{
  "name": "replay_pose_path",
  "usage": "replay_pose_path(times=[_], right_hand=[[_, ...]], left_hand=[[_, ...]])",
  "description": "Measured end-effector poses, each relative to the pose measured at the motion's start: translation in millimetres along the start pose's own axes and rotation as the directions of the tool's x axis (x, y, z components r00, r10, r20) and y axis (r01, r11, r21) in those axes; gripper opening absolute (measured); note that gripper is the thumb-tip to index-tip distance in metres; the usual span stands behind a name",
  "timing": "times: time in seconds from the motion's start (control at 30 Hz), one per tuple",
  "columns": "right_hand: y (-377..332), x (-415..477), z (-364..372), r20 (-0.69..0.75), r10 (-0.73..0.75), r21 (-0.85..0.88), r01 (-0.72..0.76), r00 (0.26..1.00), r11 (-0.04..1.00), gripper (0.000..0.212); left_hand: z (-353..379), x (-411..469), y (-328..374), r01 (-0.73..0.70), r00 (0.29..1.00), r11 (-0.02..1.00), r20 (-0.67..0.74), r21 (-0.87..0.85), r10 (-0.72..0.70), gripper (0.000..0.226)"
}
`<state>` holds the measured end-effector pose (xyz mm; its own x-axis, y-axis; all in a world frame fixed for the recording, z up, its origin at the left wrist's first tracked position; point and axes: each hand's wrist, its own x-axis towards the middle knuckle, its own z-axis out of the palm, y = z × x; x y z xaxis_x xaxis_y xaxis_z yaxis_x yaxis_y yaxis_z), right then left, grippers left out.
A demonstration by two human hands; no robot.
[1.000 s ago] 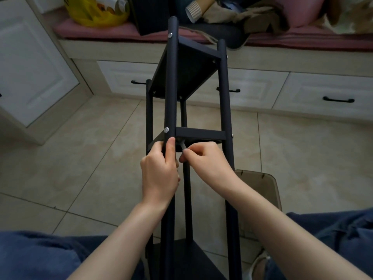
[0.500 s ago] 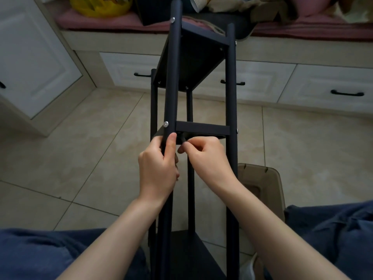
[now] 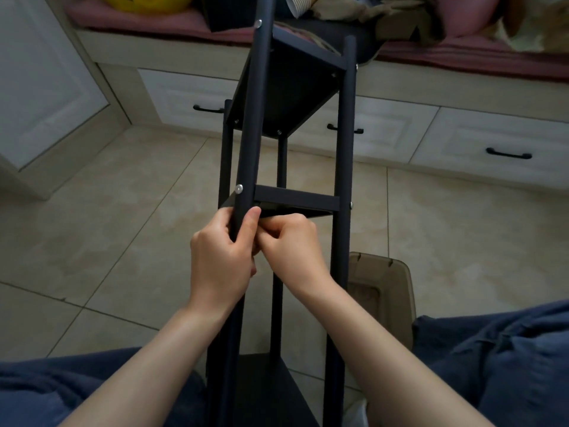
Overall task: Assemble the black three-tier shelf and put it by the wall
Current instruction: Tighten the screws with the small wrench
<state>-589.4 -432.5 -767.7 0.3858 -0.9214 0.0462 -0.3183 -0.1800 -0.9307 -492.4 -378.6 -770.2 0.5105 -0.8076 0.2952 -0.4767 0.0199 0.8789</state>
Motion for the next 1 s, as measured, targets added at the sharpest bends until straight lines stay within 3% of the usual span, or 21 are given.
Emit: replay_pose_path(times=[0.3, 0.7, 1.0], right_hand=[[7, 10, 12, -0.038, -0.079, 0.012, 0.079, 0.996, 0.997, 0.028], [7, 7, 2, 0.006, 0.010, -0.014, -0.009, 1.000, 1.000, 0.023], [-4, 0, -5, -0.085, -0.011, 0.004, 0.011, 0.996, 1.000, 0.029]], left_hand=[[2, -2, -1, -0.038, 0.999, 0.999, -0.006, -0.018, 0.038, 0.028], [-5, 0, -3, -0.041, 0.999, 0.998, -0.019, 0.037, 0.042, 0.047], [-7, 1, -2, -0.061, 0.997, 0.993, -0.041, 0.104, 0.065, 0.047]])
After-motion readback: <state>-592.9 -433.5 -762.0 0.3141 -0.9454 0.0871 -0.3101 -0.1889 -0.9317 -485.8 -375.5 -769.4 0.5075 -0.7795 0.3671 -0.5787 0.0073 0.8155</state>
